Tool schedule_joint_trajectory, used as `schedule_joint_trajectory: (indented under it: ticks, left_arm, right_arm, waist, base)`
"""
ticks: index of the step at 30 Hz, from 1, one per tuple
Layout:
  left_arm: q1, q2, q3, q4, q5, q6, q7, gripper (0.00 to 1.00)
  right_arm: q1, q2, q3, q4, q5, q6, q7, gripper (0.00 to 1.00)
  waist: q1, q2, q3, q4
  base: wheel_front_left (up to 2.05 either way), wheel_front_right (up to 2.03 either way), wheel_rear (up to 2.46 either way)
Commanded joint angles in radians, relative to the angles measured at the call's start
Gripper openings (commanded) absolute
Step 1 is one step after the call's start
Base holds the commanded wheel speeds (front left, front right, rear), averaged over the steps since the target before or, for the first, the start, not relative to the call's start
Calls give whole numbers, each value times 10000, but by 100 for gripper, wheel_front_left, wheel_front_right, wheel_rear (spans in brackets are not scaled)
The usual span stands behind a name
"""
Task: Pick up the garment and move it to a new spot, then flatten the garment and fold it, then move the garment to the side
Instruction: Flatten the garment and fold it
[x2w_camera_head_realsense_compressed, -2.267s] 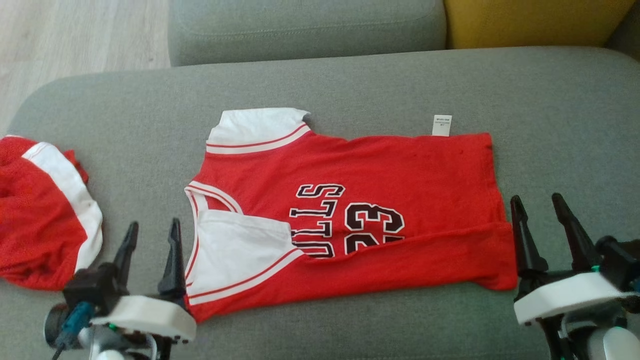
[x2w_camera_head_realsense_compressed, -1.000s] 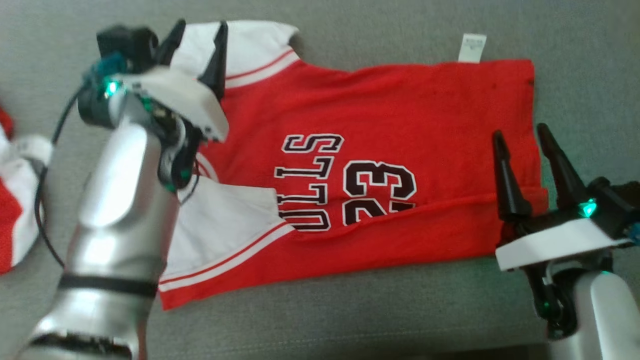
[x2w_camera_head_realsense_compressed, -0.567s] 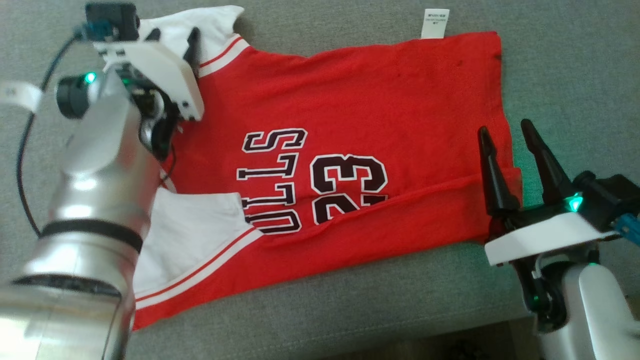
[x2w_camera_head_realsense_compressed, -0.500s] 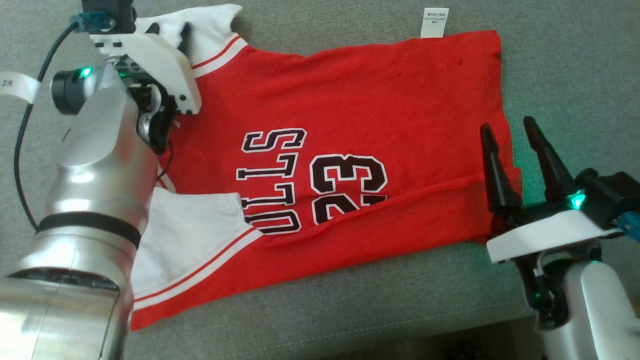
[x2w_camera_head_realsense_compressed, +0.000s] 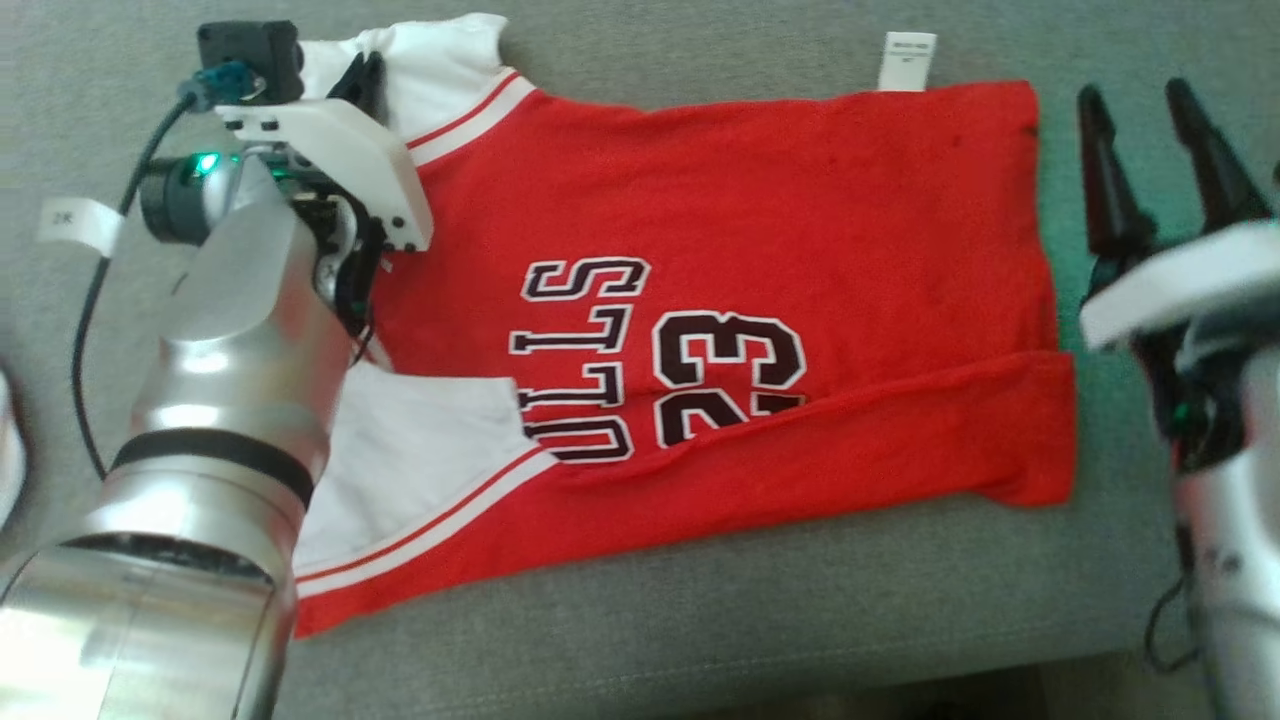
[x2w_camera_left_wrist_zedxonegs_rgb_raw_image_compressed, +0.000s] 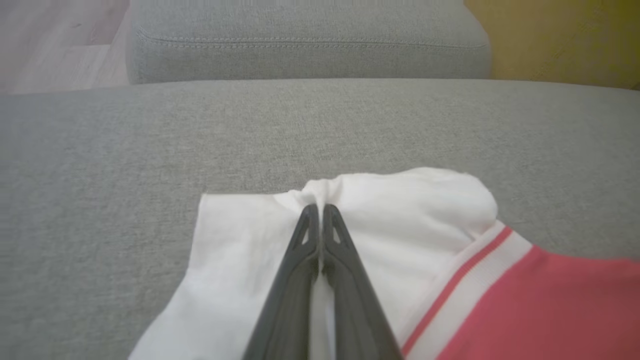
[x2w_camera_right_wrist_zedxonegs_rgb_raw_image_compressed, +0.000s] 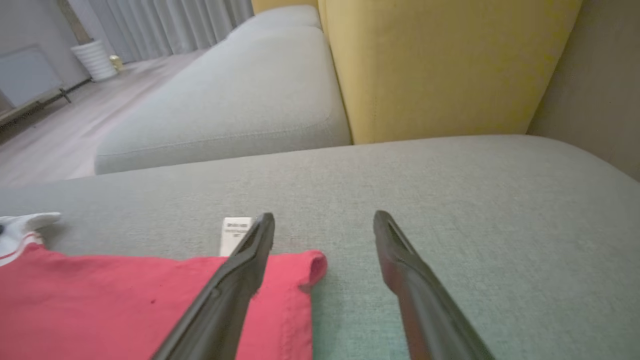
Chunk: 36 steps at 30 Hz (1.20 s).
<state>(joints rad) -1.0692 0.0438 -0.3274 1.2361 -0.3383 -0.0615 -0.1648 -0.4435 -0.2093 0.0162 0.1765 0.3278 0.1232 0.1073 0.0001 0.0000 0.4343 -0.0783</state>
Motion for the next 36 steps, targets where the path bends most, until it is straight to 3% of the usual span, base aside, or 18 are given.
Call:
schedule_joint_trajectory:
  ticks: [1, 12, 13, 14, 15, 18, 24, 36]
  left_arm:
    - [-312, 242, 67, -182, -48, -25, -221, 0]
    - [-255, 73, -225, -426, -414, -262, -877, 0]
    - [-227, 71, -252, -486, -471, -283, -897, 0]
    - [-195, 70, -297, -547, -532, -304, -912, 0]
    - [-162, 69, -346, -621, -591, -320, -925, 0]
    - [-91, 68, -426, -777, -698, -320, -946, 0]
    - [250, 66, -290, -1929, -719, -6, -965, 0]
    - [3427, 366, 724, -6882, 260, 552, -968, 0]
  right_arm:
    - [-460, -269, 249, 214, 179, 75, 137, 100]
    - [-2798, -844, 1601, 4447, 1161, 75, 1403, 98]
    - [-2916, -859, 1722, 4636, 1279, 75, 1456, 75]
    - [-3013, -890, 1864, 4827, 1367, 75, 1556, 31]
    - [-3095, -895, 1967, 4965, 1506, 75, 1600, 0]
    - [-3236, -924, 2139, 5157, 1763, 75, 1616, 0]
    - [-3399, -1182, 2238, 4993, 2306, 75, 469, 0]
    - [-1751, -1535, 2033, 3578, 3324, 75, -782, 0]
  waist:
    - [-1, 0, -6, 203]
    - [-1, 0, 86, 784]
    - [-1, 0, 90, 804]
    - [-1, 0, 85, 824]
    - [-1, 0, 80, 841]
    - [-1, 0, 56, 863]
    - [-1, 0, -125, 905]
    - [-1, 0, -731, 910]
  base:
    - [0, 0, 0]
    - [0, 0, 0]
    - [0, 0, 0]
    - [0, 0, 0]
    - [0, 0, 0]
    - [0, 0, 0]
    - [0, 0, 0]
    - [0, 0, 0]
